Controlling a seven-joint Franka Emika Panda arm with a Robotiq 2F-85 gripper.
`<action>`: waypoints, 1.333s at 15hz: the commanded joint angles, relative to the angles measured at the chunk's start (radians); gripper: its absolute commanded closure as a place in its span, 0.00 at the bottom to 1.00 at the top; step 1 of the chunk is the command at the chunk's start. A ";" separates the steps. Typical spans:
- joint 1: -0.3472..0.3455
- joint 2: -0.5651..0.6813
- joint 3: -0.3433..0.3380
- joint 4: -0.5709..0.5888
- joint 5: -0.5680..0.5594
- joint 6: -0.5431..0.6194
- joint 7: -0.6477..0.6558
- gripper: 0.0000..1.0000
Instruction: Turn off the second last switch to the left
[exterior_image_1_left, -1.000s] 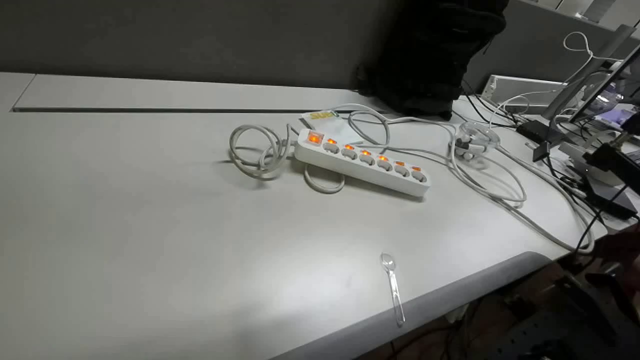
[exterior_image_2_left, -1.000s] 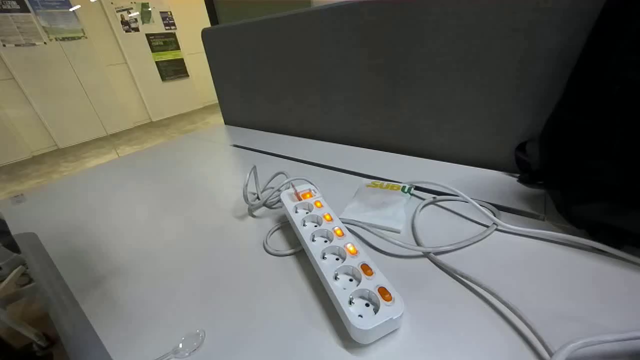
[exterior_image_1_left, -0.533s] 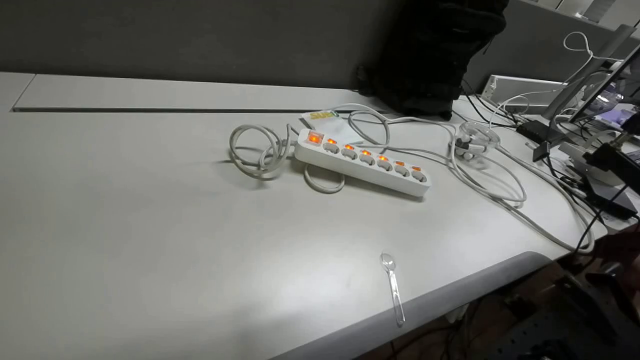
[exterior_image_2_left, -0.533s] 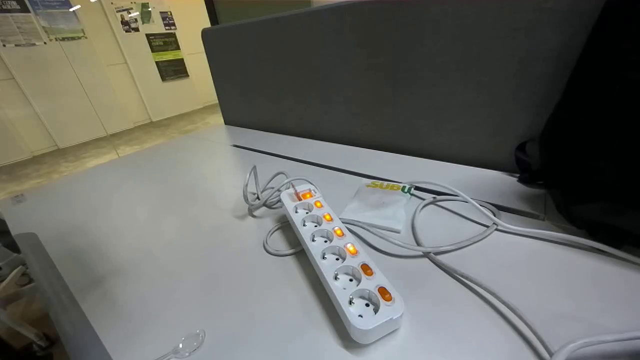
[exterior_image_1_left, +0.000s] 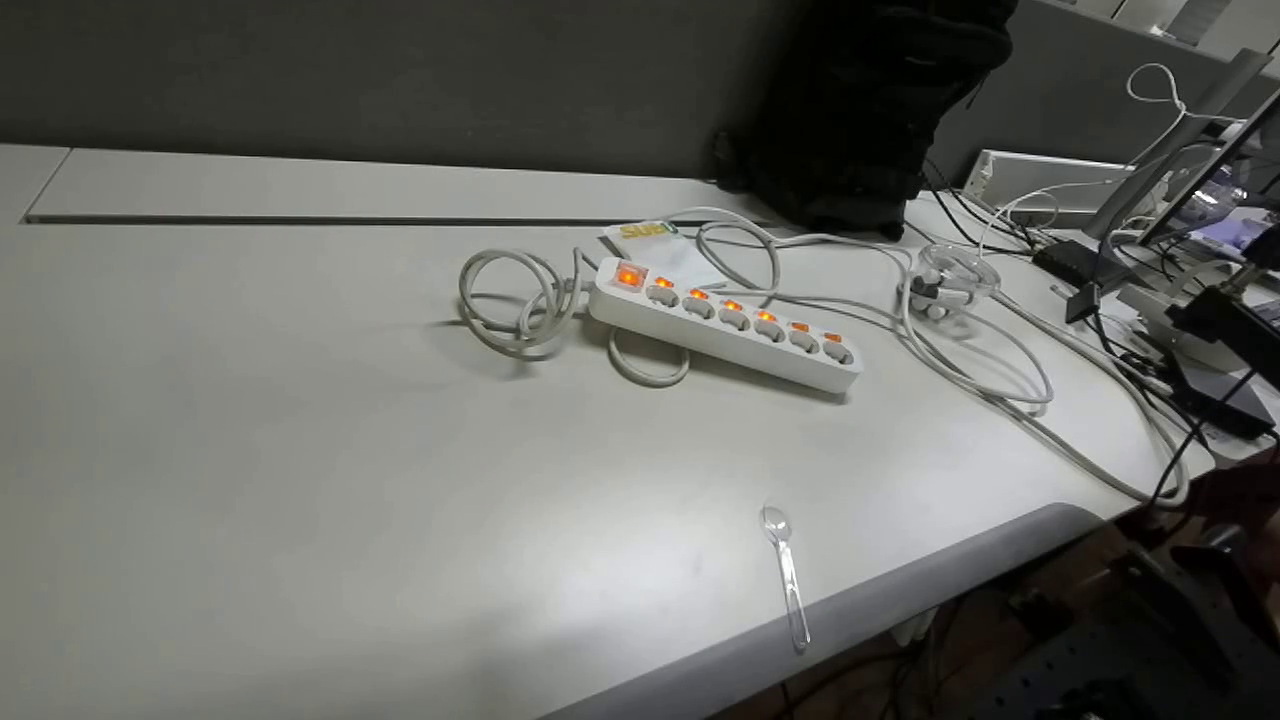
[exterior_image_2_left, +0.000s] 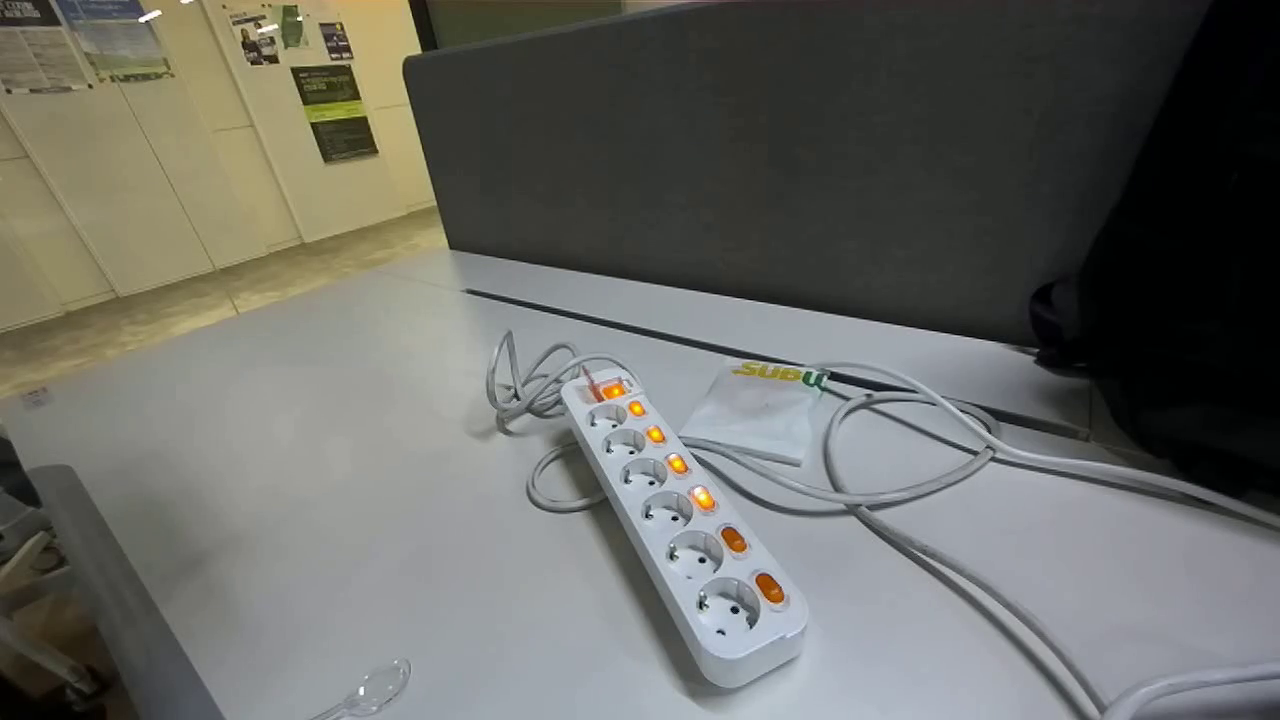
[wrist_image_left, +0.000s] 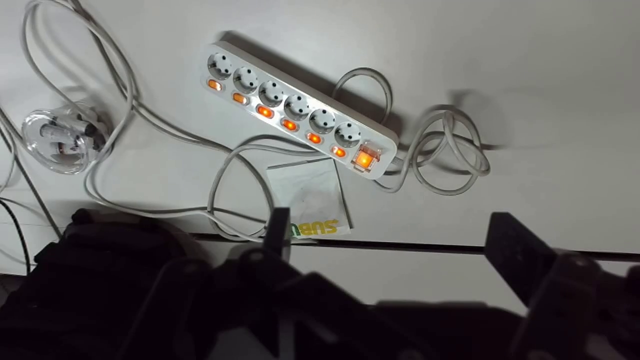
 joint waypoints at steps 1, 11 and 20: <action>0.020 0.031 -0.024 0.008 -0.030 0.018 0.011 0.00; 0.013 0.323 -0.114 0.095 -0.061 0.103 -0.024 0.54; 0.013 0.510 -0.236 0.151 0.015 0.277 0.058 1.00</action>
